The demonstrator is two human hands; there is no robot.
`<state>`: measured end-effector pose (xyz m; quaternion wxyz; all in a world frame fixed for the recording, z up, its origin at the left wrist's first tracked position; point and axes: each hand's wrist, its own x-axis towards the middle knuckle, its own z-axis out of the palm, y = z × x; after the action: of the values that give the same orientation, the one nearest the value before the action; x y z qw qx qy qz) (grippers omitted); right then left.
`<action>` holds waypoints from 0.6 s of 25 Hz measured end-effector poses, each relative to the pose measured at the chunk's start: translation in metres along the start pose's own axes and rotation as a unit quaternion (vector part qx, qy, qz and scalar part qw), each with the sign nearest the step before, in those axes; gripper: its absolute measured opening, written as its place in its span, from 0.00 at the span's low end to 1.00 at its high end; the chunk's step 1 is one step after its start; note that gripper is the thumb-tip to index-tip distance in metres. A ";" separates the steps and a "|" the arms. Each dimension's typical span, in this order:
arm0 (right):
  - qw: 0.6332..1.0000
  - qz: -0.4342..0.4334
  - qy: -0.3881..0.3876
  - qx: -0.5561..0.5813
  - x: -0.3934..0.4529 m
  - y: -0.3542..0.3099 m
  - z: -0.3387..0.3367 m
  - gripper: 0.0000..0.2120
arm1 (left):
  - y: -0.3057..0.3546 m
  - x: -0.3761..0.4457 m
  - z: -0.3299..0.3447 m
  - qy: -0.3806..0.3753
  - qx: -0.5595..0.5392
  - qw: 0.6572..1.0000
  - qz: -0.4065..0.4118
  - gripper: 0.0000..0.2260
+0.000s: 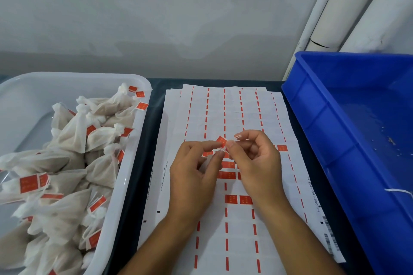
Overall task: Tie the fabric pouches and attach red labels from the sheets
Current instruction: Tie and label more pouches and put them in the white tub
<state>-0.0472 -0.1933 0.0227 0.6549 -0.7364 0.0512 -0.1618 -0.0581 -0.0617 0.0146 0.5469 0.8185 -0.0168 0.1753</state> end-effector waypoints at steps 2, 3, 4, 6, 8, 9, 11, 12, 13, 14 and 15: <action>1.000 -0.004 -0.005 0.003 -0.001 -0.001 0.001 0.07 | 0.001 0.001 -0.001 0.002 -0.003 1.000 -0.001 0.12; 1.000 -0.007 -0.007 0.001 -0.001 -0.001 0.001 0.07 | 0.001 0.001 -0.001 0.003 -0.003 1.000 0.003 0.11; 1.000 -0.009 -0.009 0.000 -0.001 -0.002 0.001 0.08 | 0.001 0.001 -0.002 0.004 -0.002 1.000 0.005 0.11; 1.000 -0.014 -0.018 0.000 0.000 -0.002 0.001 0.08 | 0.002 0.001 -0.002 0.007 -0.002 1.000 -0.001 0.10; 0.999 -0.014 -0.032 -0.003 0.000 -0.002 0.001 0.08 | 0.002 0.001 -0.002 0.012 -0.010 1.000 -0.011 0.11; 0.999 -0.014 -0.039 -0.008 0.000 -0.002 0.000 0.08 | 0.001 0.002 -0.002 0.012 -0.019 1.000 -0.020 0.10; 0.998 -0.010 -0.060 -0.024 0.001 -0.003 0.000 0.09 | 0.000 0.003 -0.001 0.006 -0.036 0.999 -0.040 0.08; 0.997 -0.006 -0.075 -0.032 0.001 -0.004 -0.001 0.10 | 0.000 0.004 -0.001 0.001 -0.043 0.998 -0.049 0.08; 0.995 -0.004 -0.092 -0.041 0.002 -0.004 -0.002 0.11 | -0.002 0.004 0.000 -0.004 -0.047 0.997 -0.055 0.07; 0.993 -0.006 -0.107 -0.048 0.003 -0.005 -0.002 0.10 | -0.002 0.005 0.000 -0.010 -0.049 0.997 -0.061 0.06; 0.992 -0.012 -0.116 -0.054 0.003 -0.005 -0.002 0.09 | -0.003 0.005 0.000 -0.017 -0.053 0.996 -0.065 0.05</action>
<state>-0.0462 -0.1956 0.0285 0.6139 -0.7849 -0.0254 -0.0799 -0.0529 -0.0600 0.0136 0.5992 0.7907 0.0174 0.1243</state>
